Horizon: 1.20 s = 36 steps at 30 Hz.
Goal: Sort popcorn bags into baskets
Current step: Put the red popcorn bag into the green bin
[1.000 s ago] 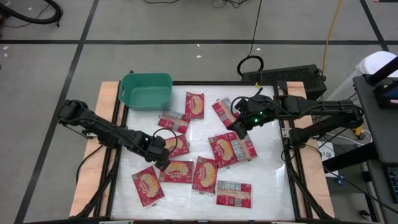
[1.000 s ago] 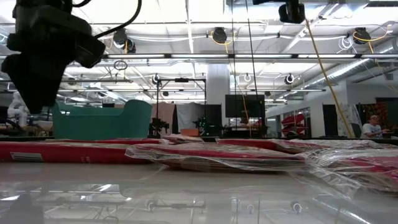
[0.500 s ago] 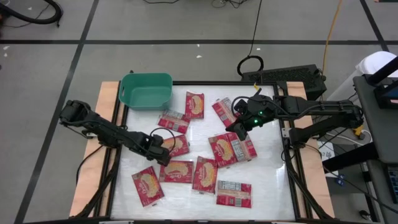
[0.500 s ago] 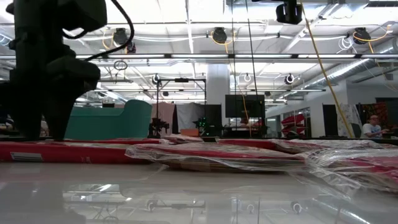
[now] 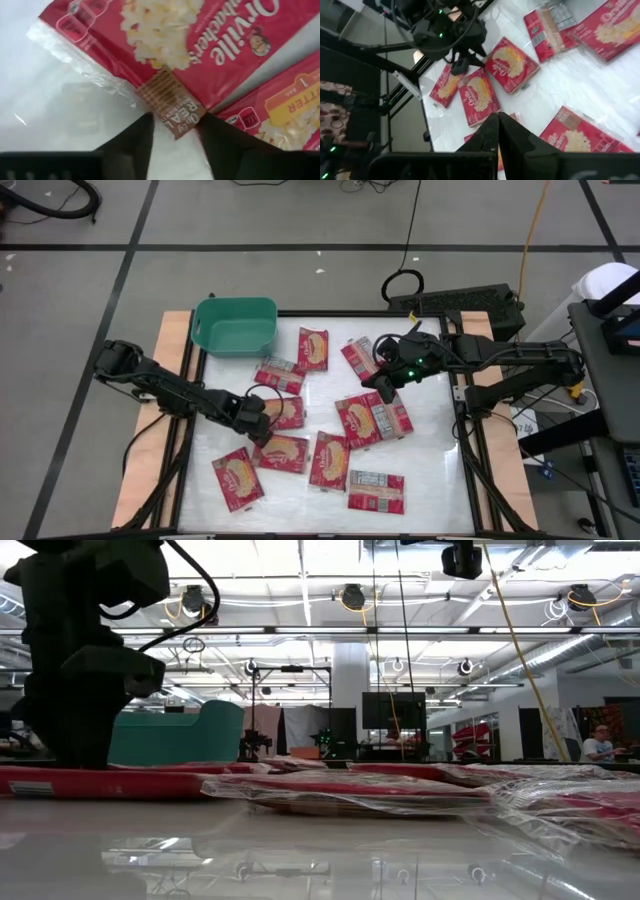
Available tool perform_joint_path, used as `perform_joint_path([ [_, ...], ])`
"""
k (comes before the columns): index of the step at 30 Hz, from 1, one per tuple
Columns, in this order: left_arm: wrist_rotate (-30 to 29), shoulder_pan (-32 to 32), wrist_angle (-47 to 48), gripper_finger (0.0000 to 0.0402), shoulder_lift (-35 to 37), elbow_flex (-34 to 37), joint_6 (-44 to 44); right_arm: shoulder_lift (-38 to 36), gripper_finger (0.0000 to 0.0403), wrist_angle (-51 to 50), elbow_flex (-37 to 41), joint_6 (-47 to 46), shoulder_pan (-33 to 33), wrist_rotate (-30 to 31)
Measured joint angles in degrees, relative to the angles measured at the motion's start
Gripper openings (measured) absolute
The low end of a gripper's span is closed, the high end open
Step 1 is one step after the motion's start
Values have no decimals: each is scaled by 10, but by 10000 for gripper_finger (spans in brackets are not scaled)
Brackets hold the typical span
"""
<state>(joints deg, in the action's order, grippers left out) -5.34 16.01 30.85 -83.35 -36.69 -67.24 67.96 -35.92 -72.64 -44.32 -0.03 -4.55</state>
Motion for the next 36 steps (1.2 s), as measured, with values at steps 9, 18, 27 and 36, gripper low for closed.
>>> perform_joint_path([
  [9, -37, -3, -39, 10, 5, 3, 127, 0, 0, 14, 0, -11, 0, 1],
  [18, -37, -3, -40, 3, 55, -26, 236, 14, 0, 22, 0, 1, 1, 27],
  [27, -57, -3, 34, 1, 73, -128, 447, 64, 5, 153, 0, -6, 1, 3],
  [36, -106, -9, 77, 1, 73, -230, 609, 115, 96, 223, 0, 9, -31, -90],
])
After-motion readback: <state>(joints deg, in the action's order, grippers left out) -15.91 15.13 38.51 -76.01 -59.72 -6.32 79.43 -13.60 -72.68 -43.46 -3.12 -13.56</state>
